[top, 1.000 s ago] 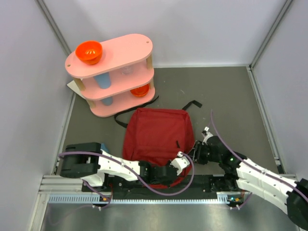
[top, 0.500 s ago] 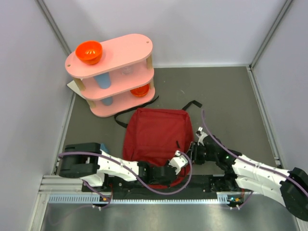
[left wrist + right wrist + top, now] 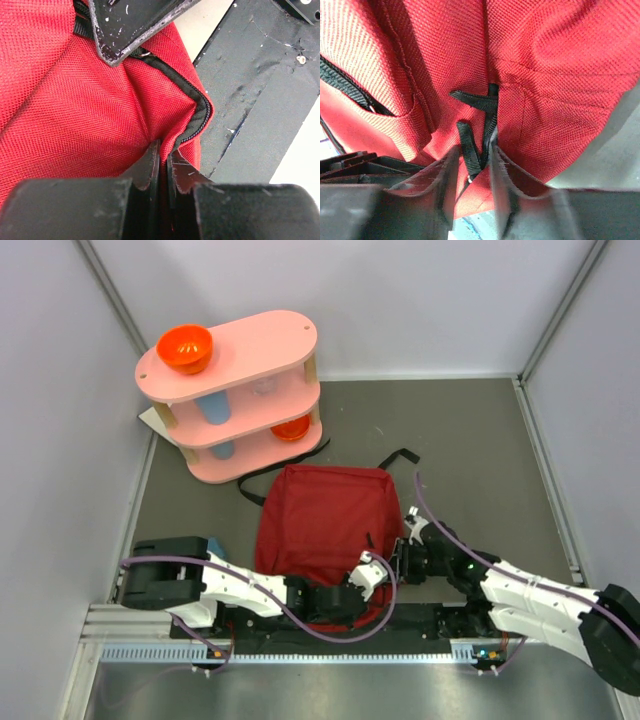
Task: Pack the student bag
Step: Zip the student bag at the center of the board.
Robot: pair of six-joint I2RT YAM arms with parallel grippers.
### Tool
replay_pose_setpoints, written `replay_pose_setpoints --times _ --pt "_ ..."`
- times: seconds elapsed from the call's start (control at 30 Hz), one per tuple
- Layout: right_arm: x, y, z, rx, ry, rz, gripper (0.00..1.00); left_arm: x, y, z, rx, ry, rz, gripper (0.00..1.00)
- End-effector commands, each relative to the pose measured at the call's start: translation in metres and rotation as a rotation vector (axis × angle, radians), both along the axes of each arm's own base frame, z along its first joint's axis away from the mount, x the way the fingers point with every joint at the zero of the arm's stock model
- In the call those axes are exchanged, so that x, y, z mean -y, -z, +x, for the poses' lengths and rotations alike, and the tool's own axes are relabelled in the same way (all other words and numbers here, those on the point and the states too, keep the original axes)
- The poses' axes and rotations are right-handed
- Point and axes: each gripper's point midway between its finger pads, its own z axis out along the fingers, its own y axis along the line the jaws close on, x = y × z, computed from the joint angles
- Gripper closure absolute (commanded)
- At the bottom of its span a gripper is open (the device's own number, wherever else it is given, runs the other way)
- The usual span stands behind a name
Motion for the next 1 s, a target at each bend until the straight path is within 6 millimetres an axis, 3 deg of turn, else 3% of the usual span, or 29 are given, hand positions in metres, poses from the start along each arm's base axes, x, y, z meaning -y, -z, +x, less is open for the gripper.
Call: replay_pose_setpoints --times 0.0,0.07,0.1,0.23,0.3,0.5,0.6,0.8,0.97 --pt "-0.008 -0.008 0.009 0.067 -0.026 0.017 0.78 -0.049 0.045 -0.03 -0.12 0.062 0.199 0.92" --pt "-0.008 -0.008 0.009 0.071 -0.028 0.012 0.87 -0.05 0.045 -0.03 -0.121 0.057 0.2 0.92" --pt "-0.009 -0.01 0.009 0.075 -0.031 0.023 1.0 -0.051 0.045 -0.029 -0.12 0.056 0.201 0.92" --pt "-0.008 -0.016 0.01 0.087 -0.014 0.04 1.0 -0.051 0.044 -0.028 -0.116 0.051 0.202 0.92" --pt "0.001 -0.013 0.014 0.088 0.049 0.005 1.0 -0.051 0.044 -0.028 -0.113 0.048 0.2 0.92" --pt "0.022 -0.049 0.054 0.292 0.312 0.089 1.0 -0.051 0.038 -0.024 -0.091 0.045 0.195 0.93" --pt "0.023 -0.056 0.061 0.311 0.347 0.099 1.0 -0.047 0.029 -0.022 -0.074 0.051 0.172 0.94" --pt "0.038 -0.043 0.079 0.309 0.485 0.046 1.0 -0.044 0.014 -0.024 -0.015 0.073 0.128 1.0" --pt "0.043 -0.056 0.099 0.363 0.586 0.074 1.0 -0.043 0.003 -0.033 0.028 0.103 0.097 1.0"
